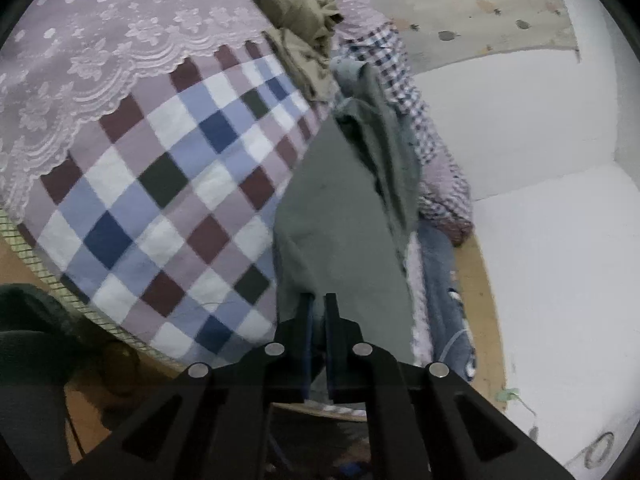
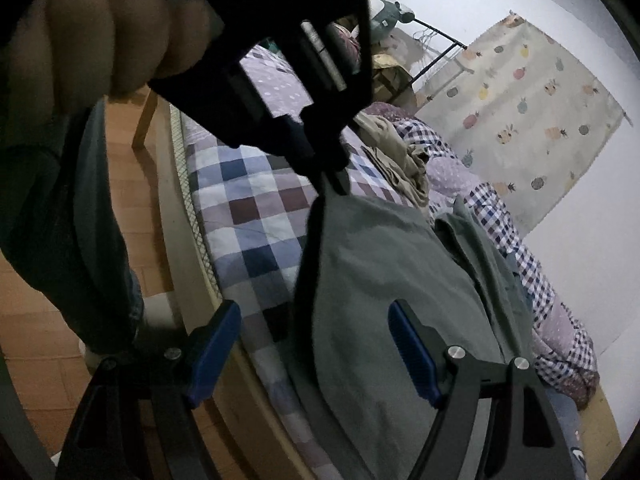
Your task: Fold clothes
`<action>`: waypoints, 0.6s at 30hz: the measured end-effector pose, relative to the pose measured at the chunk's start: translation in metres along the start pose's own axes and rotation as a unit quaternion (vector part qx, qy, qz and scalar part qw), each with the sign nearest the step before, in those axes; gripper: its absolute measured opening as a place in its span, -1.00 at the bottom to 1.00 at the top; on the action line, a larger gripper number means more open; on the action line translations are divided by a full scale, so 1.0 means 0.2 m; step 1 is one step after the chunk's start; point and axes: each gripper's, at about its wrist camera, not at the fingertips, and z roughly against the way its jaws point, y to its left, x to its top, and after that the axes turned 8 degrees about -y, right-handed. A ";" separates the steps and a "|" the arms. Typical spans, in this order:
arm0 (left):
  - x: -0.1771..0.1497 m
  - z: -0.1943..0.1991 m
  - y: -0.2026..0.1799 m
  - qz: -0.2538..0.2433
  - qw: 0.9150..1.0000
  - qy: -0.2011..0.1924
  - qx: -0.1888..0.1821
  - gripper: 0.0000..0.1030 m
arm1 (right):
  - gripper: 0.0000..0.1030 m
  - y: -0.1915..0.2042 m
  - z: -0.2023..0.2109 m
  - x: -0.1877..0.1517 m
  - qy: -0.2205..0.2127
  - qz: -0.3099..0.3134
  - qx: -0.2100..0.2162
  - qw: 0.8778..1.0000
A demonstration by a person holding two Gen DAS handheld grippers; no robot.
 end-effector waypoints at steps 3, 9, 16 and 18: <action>0.00 0.00 0.01 0.003 1.000 -0.003 0.006 -0.94 | 0.50 -0.01 -0.04 0.01 0.000 -0.010 -0.013 1.000; 0.00 0.00 0.11 0.048 0.995 -0.006 0.083 0.05 | -0.99 -0.07 -0.14 0.02 0.033 -0.035 -0.012 0.999; -0.02 -0.03 0.12 0.085 0.995 -0.017 0.043 0.42 | -0.97 -0.16 -0.07 0.04 0.014 -0.074 -0.005 0.997; -0.03 -0.05 0.13 0.102 0.994 -0.012 0.021 0.42 | -0.97 -0.17 -0.04 0.05 0.007 -0.080 -0.001 0.997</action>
